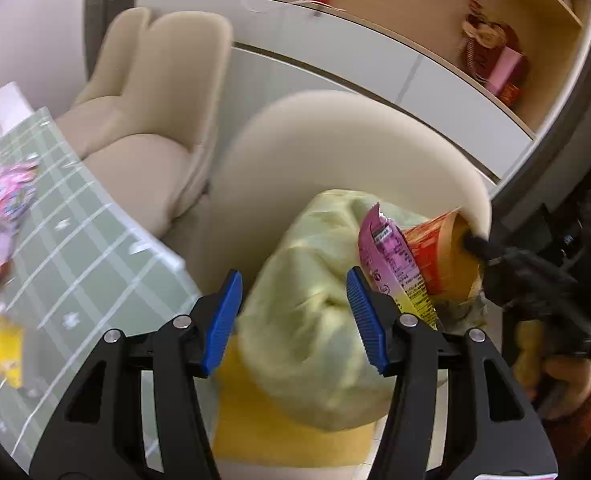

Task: Collect trash
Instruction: 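Carry the pink wrapper and red cup to the plastic bag and release both, then move both grippers back over the table toward the remaining trash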

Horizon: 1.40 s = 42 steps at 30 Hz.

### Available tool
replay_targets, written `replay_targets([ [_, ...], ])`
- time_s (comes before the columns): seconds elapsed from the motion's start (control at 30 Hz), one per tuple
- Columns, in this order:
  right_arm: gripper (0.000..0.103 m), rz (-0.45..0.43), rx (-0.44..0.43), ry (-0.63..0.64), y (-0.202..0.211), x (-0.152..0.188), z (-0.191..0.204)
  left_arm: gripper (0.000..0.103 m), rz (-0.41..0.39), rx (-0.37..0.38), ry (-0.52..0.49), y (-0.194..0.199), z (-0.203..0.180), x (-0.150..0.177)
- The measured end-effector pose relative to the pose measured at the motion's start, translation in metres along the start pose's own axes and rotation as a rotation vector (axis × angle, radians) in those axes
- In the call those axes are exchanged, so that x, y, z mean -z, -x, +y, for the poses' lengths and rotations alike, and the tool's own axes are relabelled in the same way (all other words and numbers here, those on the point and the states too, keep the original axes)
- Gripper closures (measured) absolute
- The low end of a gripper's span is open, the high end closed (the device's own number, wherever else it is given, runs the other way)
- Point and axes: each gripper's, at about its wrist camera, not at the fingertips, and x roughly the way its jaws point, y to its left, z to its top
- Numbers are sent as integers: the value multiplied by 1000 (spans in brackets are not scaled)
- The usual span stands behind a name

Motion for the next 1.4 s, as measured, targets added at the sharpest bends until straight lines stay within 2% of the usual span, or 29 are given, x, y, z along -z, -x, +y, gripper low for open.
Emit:
replay_targets([
  [0.13, 97, 101, -19, 53, -35, 15, 22, 51, -4, -53, 54, 22, 28, 12],
  [0.37, 97, 155, 6, 47, -35, 27, 26, 50, -13, -99, 159, 47, 69, 38],
  [0.47, 96, 128, 37, 41, -21, 30, 23, 48, -14, -93, 197, 53, 80, 43],
  [0.53, 85, 88, 47, 37, -6, 32, 25, 48, -25, -92, 193, 62, 86, 46],
  [0.57, 73, 71, 43, 32, -1, 31, 26, 47, -32, -91, 187, 66, 87, 46],
  [0.67, 70, -9, 75, 36, 23, 30, 38, 47, -66, -85, 171, 83, 96, 49],
  [0.7, 70, -32, 102, 53, 31, 29, 46, 47, -78, -82, 171, 88, 100, 49],
  [0.77, 70, -76, 99, 73, 46, 26, 66, 47, -102, -76, 177, 101, 112, 53],
  [0.9, 69, -131, 33, 74, 64, 17, 105, 47, -140, -90, 187, 129, 143, 64],
  [1.0, 69, -160, -11, 122, 66, 12, 151, 47, -180, -126, 189, 154, 171, 75],
  [1.2, 69, -139, -113, 189, 51, 3, 241, 47, -214, -194, 230, 203, 245, 97],
  [1.4, 69, -115, -182, 263, 43, -4, 308, 47, -245, -278, 223, 254, 304, 103],
])
